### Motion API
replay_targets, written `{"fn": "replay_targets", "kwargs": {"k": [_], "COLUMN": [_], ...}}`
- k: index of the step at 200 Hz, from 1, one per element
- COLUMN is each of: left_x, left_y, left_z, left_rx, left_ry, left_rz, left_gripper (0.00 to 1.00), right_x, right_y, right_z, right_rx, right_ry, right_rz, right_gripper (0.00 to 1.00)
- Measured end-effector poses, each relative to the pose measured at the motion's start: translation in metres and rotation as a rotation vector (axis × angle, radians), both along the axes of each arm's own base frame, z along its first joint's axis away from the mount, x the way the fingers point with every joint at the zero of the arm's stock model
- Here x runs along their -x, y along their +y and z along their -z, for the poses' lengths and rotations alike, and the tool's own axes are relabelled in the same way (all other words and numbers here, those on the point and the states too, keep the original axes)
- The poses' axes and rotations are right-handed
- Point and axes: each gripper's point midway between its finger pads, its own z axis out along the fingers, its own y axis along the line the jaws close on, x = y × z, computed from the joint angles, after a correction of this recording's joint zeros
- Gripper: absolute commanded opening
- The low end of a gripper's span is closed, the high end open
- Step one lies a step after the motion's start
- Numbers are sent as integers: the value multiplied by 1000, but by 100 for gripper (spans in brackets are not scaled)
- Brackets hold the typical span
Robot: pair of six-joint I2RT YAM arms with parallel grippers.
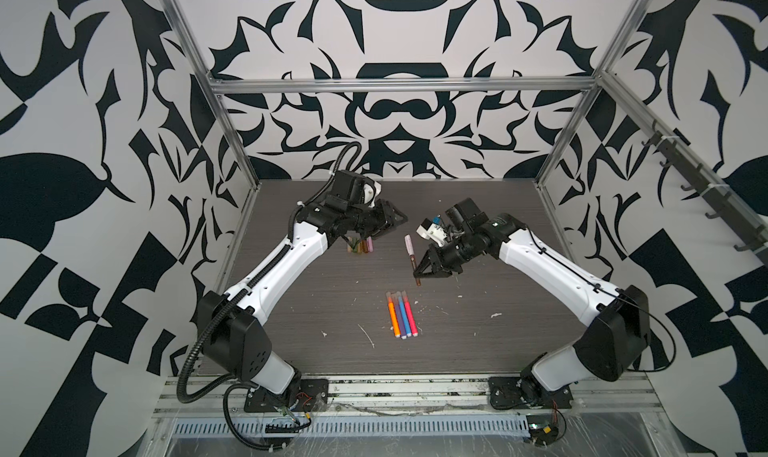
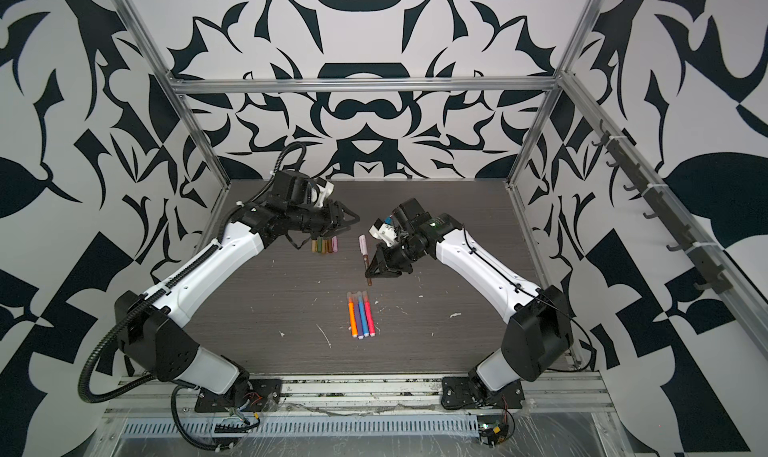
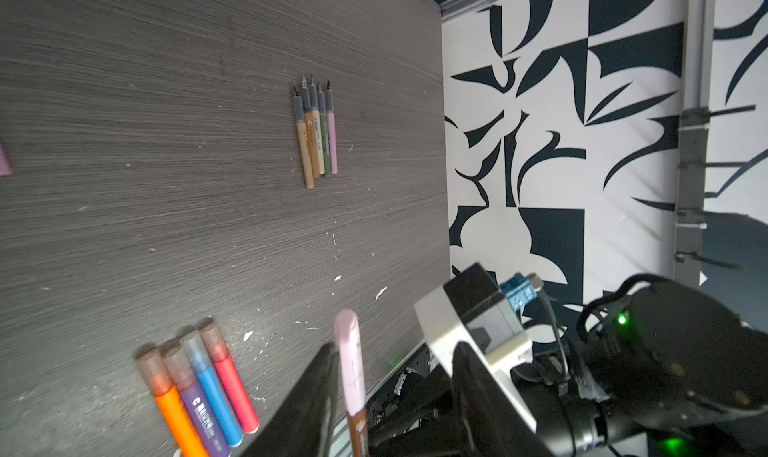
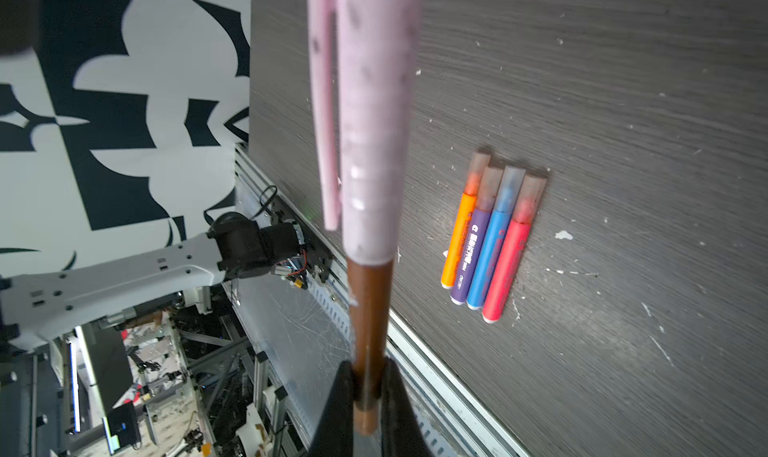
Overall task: Open the pen caps
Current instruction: 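Carry the pen toward the left gripper while the left gripper approaches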
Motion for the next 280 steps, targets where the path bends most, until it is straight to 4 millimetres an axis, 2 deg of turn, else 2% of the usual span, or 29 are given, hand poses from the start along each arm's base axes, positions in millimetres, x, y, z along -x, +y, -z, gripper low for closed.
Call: {"fn": "replay_targets", "kwargs": {"k": [30,62,92,129,168,198,220,232,244,280], "left_x": [4,5,2,-2,-4,-4,-5,-6,-7,-7], "left_y": [-12,-18,-24,-29,-34,-36,-39,-41,-41,-44], "left_z": [17,34,32,24,32,37,34,31,32,32], "left_rx": [-41,-81,-82,-70,-72,-72,-64,-59,-61,-56], "left_ry": [31,70,65,53,74,91,94,90,88,92], "left_rz": [22,28,33,37,48,57,62,68,73,84], "left_gripper": [47,47,47,37,36,29,20,13,0,0], "right_x": [-9,-8,-7,-8,-14,-18,-21,-23,-24,-26], "right_y": [-5,-5,-4,-5,-5,-6,-6,-7,-7,-11], "right_z": [-5,-8,-10,-13,-20,-22,-21,-19,-20,-20], "right_rx": [-36,-54,-64,-74,-86,-90,-89,-88,-89,-86], "right_ry": [19,29,35,34,16,13,17,21,22,26], "right_rz": [33,28,22,24,33,40,43,46,49,61], "right_gripper": [0,0,0,0,0,0,0,0,0,0]}}
